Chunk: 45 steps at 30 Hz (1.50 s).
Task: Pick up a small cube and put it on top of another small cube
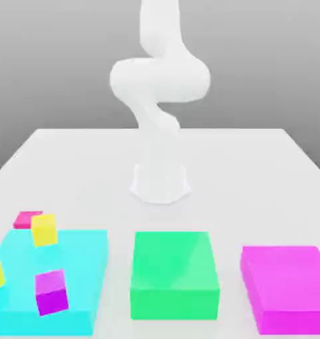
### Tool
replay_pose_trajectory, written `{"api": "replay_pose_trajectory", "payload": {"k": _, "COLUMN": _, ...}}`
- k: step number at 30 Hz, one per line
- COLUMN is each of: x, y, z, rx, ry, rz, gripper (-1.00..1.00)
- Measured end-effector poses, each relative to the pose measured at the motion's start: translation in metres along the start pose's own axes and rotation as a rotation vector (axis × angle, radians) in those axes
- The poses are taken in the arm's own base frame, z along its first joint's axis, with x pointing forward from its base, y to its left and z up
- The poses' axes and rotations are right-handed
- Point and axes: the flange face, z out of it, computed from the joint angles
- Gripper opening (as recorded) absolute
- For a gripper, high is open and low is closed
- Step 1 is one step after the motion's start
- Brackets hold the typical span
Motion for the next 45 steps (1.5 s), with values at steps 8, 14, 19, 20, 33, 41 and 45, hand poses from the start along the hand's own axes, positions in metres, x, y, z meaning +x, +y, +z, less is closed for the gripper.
{"api": "replay_pose_trajectory", "payload": {"k": 8, "x": 0.029, "y": 0.162, "z": 0.156, "rx": -0.173, "ry": -0.175, "rz": -0.021, "gripper": 0.00}}
{"api": "replay_pose_trajectory", "payload": {"k": 14, "x": 0.000, "y": 0.301, "z": 0.224, "rx": -0.298, "ry": -0.301, "rz": -0.028, "gripper": 0.00}}
{"api": "replay_pose_trajectory", "payload": {"k": 19, "x": -0.050, "y": 0.413, "z": 0.244, "rx": -0.405, "ry": -0.411, "rz": -0.031, "gripper": 0.00}}
{"api": "replay_pose_trajectory", "payload": {"k": 20, "x": -0.062, "y": 0.438, "z": 0.242, "rx": -0.430, "ry": -0.430, "rz": -0.021, "gripper": 0.00}}
{"api": "replay_pose_trajectory", "payload": {"k": 33, "x": -0.124, "y": 0.526, "z": 0.265, "rx": -0.513, "ry": -0.508, "rz": -0.043, "gripper": 0.00}}
{"api": "replay_pose_trajectory", "payload": {"k": 41, "x": -0.140, "y": 0.535, "z": 0.282, "rx": -0.506, "ry": -0.517, "rz": -0.034, "gripper": -1.00}}
{"api": "replay_pose_trajectory", "payload": {"k": 45, "x": -0.137, "y": 0.534, "z": 0.280, "rx": -0.507, "ry": -0.516, "rz": -0.036, "gripper": -1.00}}
